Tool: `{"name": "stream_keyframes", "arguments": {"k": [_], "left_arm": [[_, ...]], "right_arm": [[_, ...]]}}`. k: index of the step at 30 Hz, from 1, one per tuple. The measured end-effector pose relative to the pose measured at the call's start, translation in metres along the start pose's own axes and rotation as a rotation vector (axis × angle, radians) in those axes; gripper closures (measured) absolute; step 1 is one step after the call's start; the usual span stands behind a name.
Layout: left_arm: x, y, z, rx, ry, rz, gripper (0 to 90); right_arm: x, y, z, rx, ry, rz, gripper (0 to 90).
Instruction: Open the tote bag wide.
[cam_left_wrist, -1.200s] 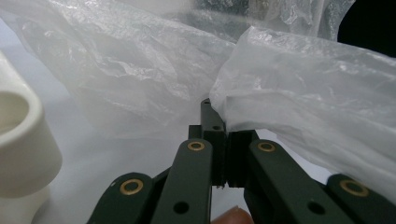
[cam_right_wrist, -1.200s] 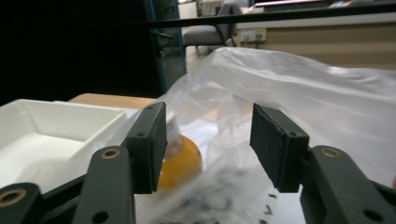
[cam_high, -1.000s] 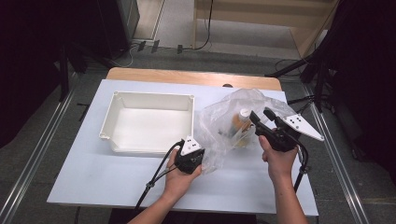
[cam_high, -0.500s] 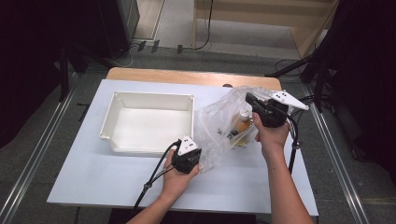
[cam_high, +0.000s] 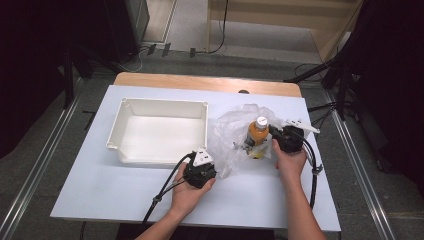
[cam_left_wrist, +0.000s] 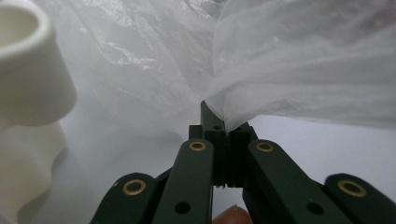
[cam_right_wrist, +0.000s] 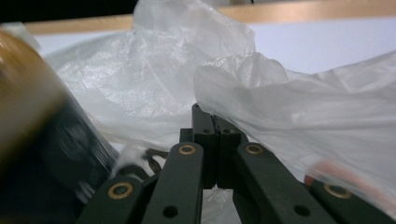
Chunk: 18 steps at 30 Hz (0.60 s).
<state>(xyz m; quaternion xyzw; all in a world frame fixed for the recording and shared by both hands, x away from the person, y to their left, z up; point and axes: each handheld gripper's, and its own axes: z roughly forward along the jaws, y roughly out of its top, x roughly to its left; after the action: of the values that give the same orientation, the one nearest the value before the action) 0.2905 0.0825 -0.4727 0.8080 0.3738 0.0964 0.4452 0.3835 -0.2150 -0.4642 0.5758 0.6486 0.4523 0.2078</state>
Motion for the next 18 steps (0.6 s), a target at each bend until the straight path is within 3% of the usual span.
{"name": "stream_keyframes", "arguments": {"k": [2,5,7,9,11,14,18], "left_arm": [[0.001,-0.001,-0.003,-0.017,-0.011,-0.014,90.0],[0.003,-0.001,-0.011,-0.062,-0.087,-0.052,74.8],[0.002,0.0,-0.018,-0.082,-0.122,-0.048,60.6],[0.0,0.002,-0.027,-0.115,-0.116,-0.027,46.9],[-0.003,0.005,-0.034,-0.146,-0.099,-0.029,25.8],[-0.009,0.012,-0.042,-0.194,-0.069,-0.019,11.5],[-0.019,0.024,-0.041,-0.237,-0.043,-0.001,11.6]], "right_arm": [[-0.001,-0.007,0.002,0.03,-0.006,-0.009,90.0],[-0.002,-0.013,0.001,0.04,-0.015,-0.026,90.0],[-0.002,-0.014,-0.001,0.034,-0.006,-0.027,90.0],[-0.001,-0.015,-0.004,0.024,-0.007,-0.027,90.0],[-0.001,-0.017,-0.005,0.014,-0.004,-0.03,90.0],[0.001,-0.019,-0.006,0.005,-0.002,-0.037,90.0],[0.003,-0.02,-0.007,0.0,0.0,-0.045,90.0]]}}
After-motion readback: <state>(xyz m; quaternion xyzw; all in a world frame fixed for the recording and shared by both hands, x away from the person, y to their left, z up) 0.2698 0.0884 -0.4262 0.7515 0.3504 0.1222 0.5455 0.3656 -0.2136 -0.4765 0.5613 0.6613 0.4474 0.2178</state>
